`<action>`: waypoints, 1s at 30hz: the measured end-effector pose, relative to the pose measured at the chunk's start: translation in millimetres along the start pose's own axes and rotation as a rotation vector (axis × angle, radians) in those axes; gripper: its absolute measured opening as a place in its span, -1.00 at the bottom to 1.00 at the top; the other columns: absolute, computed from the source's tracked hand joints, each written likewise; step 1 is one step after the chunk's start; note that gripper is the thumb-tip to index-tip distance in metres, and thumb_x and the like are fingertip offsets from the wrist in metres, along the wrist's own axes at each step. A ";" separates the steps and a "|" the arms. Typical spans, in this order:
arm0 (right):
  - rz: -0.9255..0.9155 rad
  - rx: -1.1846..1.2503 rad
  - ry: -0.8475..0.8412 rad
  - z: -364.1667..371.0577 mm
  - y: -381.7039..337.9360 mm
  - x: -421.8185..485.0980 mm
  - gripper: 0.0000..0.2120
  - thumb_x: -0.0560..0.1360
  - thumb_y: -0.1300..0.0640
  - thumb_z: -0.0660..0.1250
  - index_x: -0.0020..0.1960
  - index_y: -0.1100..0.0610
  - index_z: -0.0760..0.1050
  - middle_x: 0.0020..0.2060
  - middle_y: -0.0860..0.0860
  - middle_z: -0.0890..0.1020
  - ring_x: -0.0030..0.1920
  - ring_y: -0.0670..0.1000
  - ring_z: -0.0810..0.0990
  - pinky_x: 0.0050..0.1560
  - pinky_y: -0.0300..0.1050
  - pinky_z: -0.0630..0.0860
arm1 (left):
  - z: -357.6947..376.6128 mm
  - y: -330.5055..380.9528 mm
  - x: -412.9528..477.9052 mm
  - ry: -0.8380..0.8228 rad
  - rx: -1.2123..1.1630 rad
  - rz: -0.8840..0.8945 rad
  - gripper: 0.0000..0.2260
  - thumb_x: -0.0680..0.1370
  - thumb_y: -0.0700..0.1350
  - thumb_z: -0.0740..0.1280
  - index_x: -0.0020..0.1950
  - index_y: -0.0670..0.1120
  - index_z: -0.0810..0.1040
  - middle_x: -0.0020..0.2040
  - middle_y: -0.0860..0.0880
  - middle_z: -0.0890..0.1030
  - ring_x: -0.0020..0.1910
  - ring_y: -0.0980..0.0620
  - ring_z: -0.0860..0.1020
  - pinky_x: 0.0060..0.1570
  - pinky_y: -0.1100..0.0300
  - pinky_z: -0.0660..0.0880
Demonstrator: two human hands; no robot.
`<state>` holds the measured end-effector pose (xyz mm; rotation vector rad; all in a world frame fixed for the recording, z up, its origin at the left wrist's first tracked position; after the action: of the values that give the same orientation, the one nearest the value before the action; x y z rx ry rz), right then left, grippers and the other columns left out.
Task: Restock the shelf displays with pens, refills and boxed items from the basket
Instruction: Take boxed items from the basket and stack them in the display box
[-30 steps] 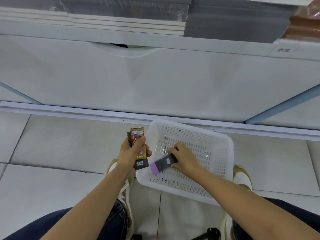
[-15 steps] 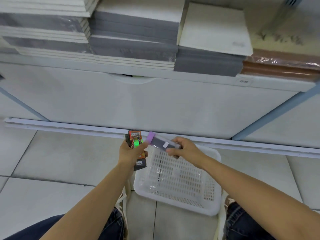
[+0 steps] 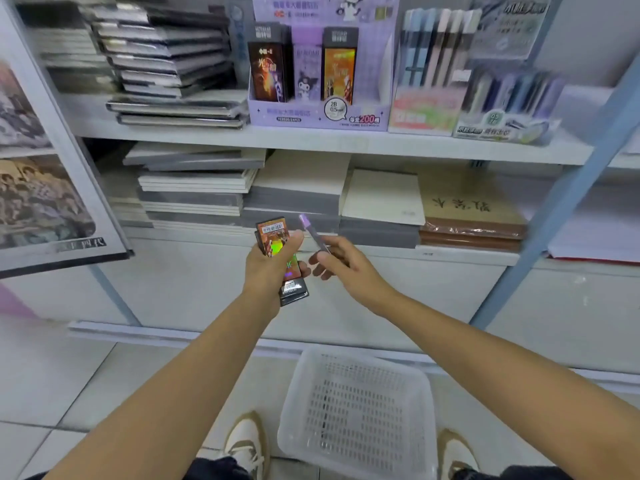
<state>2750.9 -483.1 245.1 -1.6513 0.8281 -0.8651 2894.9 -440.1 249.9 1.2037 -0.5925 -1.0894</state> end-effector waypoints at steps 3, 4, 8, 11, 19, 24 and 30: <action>-0.031 0.090 0.082 -6.6 -43.8 5.1 -0.77 0.68 0.08 0.08 0.15 0.08 0.50 0.01 0.11 0.62 -0.11 -0.10 0.58 -0.06 -0.30 0.49 | 13.8 29.8 -8.4 -0.091 -0.042 0.001 -0.70 0.42 -0.16 0.53 0.06 -0.18 0.52 -0.26 -0.08 0.64 -0.47 0.01 0.55 -0.33 0.13 0.61; -0.039 0.111 0.114 -8.4 -56.0 6.9 -0.76 0.68 0.07 0.07 0.14 0.06 0.50 0.02 0.08 0.60 -0.11 -0.13 0.57 -0.09 -0.34 0.48 | 18.9 37.1 -12.0 -0.119 -0.045 0.004 -0.68 0.41 -0.19 0.53 0.10 -0.20 0.53 -0.25 -0.09 0.65 -0.47 0.01 0.54 -0.33 0.14 0.60; -0.098 0.176 0.140 -10.3 -92.4 10.3 -0.72 0.68 0.03 0.05 0.23 0.12 0.44 0.09 0.08 0.59 -0.10 -0.19 0.59 -0.11 -0.40 0.50 | 37.9 64.0 -25.6 -0.207 -0.007 0.046 -0.63 0.41 -0.22 0.53 0.16 -0.24 0.54 -0.25 -0.12 0.65 -0.47 0.01 0.55 -0.31 0.12 0.60; -0.170 0.215 0.108 -11.2 -117.1 12.7 -0.76 0.68 0.09 0.08 0.27 0.05 0.42 0.14 0.02 0.60 0.02 -0.17 0.60 0.03 -0.32 0.53 | 42.7 88.1 -28.3 -0.196 0.072 0.128 -0.71 0.40 -0.25 0.53 0.07 -0.19 0.57 -0.30 -0.10 0.64 -0.50 0.03 0.54 -0.32 0.07 0.64; -0.336 -0.023 0.249 -43.9 -196.6 37.9 -0.71 0.56 0.25 0.32 0.26 0.09 0.43 0.12 0.07 0.62 0.05 -0.05 0.61 0.04 -0.20 0.56 | 50.0 136.7 -28.1 -0.303 0.238 0.195 -0.80 0.44 -0.19 0.52 -0.04 -0.14 0.54 -0.31 -0.10 0.60 -0.45 0.01 0.52 -0.33 0.14 0.59; -0.369 -0.102 0.331 -66.7 -237.9 63.4 -0.83 0.55 0.26 0.32 0.03 0.05 0.38 0.06 0.06 0.57 -0.10 -0.02 0.60 -0.20 -0.24 0.57 | 49.4 172.0 -17.7 -0.267 0.069 0.011 -0.92 0.55 -0.23 0.30 0.01 -0.17 0.44 -0.30 -0.17 0.56 -0.43 -0.05 0.58 -0.47 0.19 0.55; -0.506 -0.278 0.433 -90.2 -273.4 98.6 -0.83 0.56 0.28 0.29 0.05 0.11 0.33 -0.01 0.10 0.58 -0.12 -0.10 0.56 -0.23 -0.40 0.49 | 46.1 204.4 2.3 -0.274 0.000 0.134 -0.84 0.58 -0.33 0.23 0.15 -0.21 0.44 -0.15 -0.21 0.62 -0.36 -0.02 0.65 -0.29 0.13 0.63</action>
<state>2749.6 -551.9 541.5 -1.9926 0.8589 -1.5572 2927.5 -466.6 455.1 1.0053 -0.8712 -1.1476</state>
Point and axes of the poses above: each hand's wrist, its own x-axis towards the middle knuckle, its own z-axis out of the palm, y = z × x, the point moved 4 cm from there along x, towards the middle knuckle
